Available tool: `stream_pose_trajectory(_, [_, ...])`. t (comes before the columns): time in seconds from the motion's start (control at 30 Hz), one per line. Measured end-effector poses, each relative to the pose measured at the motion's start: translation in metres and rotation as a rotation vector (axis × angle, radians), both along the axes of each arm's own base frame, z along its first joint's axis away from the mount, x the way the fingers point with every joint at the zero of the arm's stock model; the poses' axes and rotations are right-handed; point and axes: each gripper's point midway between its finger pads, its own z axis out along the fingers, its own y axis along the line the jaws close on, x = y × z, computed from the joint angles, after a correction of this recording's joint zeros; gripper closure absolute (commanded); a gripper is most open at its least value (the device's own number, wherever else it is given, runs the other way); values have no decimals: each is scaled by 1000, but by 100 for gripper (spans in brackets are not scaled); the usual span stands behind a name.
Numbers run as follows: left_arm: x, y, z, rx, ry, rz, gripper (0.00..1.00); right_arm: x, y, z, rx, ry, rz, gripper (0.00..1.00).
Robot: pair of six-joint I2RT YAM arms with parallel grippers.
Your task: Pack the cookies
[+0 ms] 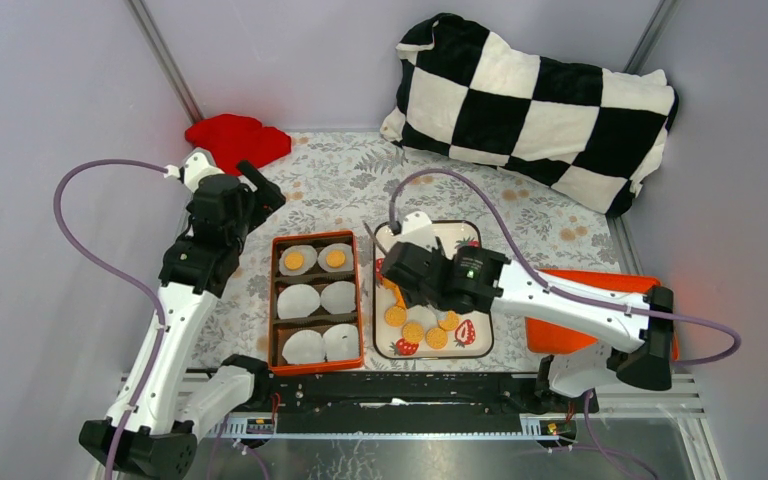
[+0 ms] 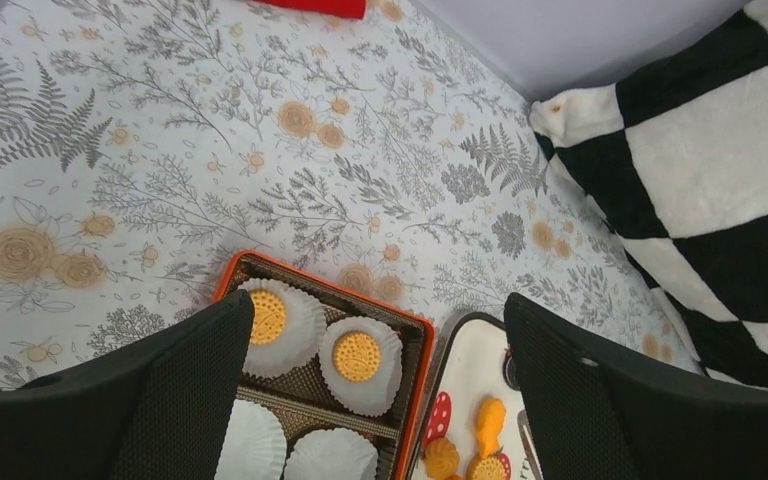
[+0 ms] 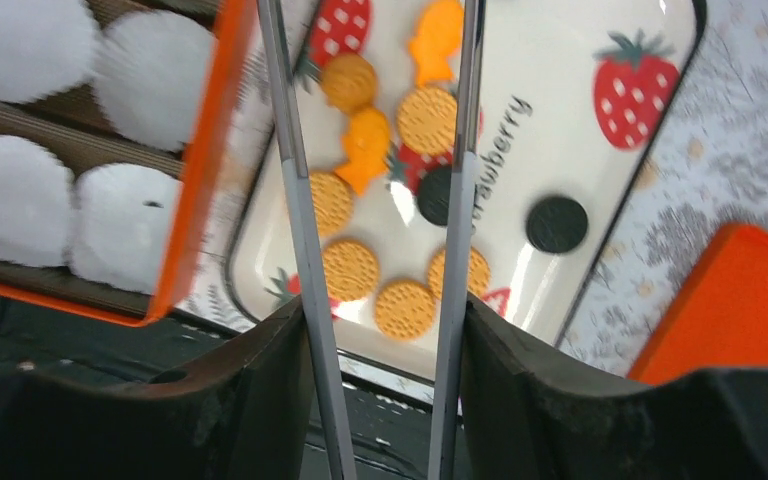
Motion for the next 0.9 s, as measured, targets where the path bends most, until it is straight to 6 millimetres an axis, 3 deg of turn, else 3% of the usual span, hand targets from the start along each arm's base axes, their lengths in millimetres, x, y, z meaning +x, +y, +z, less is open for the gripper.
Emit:
stream_pose_trajectory(0.13, [3,-6,-8,-13,25,-30,1,-11,-33,-32,-62,35,-74,39])
stream_pose_trajectory(0.27, [5,-11,-8,-25,22,-54,1,-15,-52,-59,-131,55,-134,36])
stream_pose_trajectory(0.47, [8,-16,-6,-37,13,-74,1,-7,-68,-72,-147,38,-228,38])
stream_pose_trajectory(0.57, [9,-18,-8,-39,16,-81,1,1,-79,-81,-157,47,-277,28])
stream_pose_trajectory(0.67, [10,-19,-8,-43,17,-87,1,5,-85,-87,-162,55,-303,26])
stream_pose_trajectory(0.77, [10,-21,-10,-47,17,-96,1,-1,-85,-102,-164,91,-291,24])
stream_pose_trajectory(0.9, [9,-26,-24,-57,44,-119,1,-24,-90,-136,-179,200,-247,23])
